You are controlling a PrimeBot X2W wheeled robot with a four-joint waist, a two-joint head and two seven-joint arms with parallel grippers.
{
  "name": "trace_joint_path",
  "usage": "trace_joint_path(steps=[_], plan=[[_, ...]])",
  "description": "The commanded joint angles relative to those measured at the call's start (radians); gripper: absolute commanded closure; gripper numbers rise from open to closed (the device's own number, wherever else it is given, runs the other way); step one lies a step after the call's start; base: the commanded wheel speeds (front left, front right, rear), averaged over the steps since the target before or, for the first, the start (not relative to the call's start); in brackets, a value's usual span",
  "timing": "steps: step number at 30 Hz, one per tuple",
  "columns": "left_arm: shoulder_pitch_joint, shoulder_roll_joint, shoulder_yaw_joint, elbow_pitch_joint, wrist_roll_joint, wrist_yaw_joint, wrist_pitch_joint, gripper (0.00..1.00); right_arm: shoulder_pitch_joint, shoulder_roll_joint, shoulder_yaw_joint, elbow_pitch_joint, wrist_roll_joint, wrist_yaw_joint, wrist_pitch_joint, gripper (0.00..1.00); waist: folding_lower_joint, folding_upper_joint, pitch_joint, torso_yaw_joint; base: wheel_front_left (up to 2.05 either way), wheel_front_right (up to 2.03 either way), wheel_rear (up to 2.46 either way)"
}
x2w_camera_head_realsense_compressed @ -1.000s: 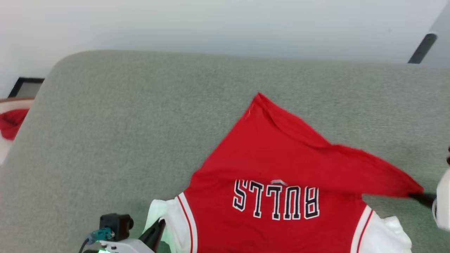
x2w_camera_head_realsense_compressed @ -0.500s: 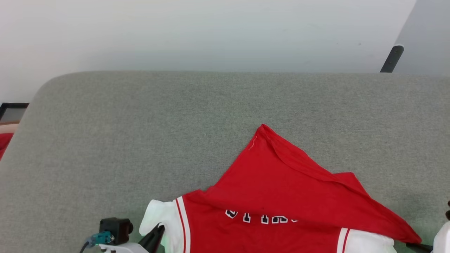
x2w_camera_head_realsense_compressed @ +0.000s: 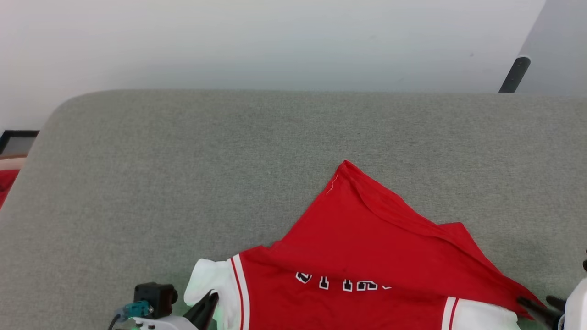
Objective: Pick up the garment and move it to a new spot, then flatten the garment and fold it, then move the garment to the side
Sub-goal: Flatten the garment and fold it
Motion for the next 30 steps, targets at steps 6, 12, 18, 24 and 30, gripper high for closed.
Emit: trace_joint_path(steps=[6, 12, 18, 24, 30], plan=[[-0.023, -0.010, -0.003, -0.001, 0.020, -0.004, -0.005, 1.00, -0.043, 0.014, -0.015, -0.143, -0.032, 0.000, 0.024, 0.00, 0.0000, -0.0001, 0.020, 0.023, 0.00, 0.00, 0.00], [-0.062, -0.033, -0.019, 0.003, 0.041, -0.014, 0.007, 1.00, -0.186, 0.009, 0.060, -0.192, -0.060, 0.000, -0.004, 0.00, 0.0000, -0.0001, 0.050, 0.069, 0.00, 0.00, 0.00], [-0.123, -0.081, -0.048, 0.028, 0.072, -0.041, 0.025, 1.00, -0.378, -0.003, 0.190, -0.077, -0.068, 0.000, -0.036, 0.00, 0.0000, -0.0001, 0.086, 0.142, 0.00, 0.00, 0.00], [-0.187, -0.147, -0.078, 0.069, 0.101, -0.077, 0.036, 1.00, -0.551, -0.031, 0.329, 0.099, -0.050, 0.000, -0.043, 0.00, 0.0000, -0.0001, 0.124, 0.224, 0.00, 0.00, 0.00], [-0.222, -0.196, -0.093, 0.110, 0.114, -0.103, 0.030, 1.00, -0.670, -0.045, 0.441, 0.237, -0.021, 0.000, -0.036, 0.00, 0.0000, -0.0001, 0.152, 0.278, 0.00, 0.00, 0.00]])
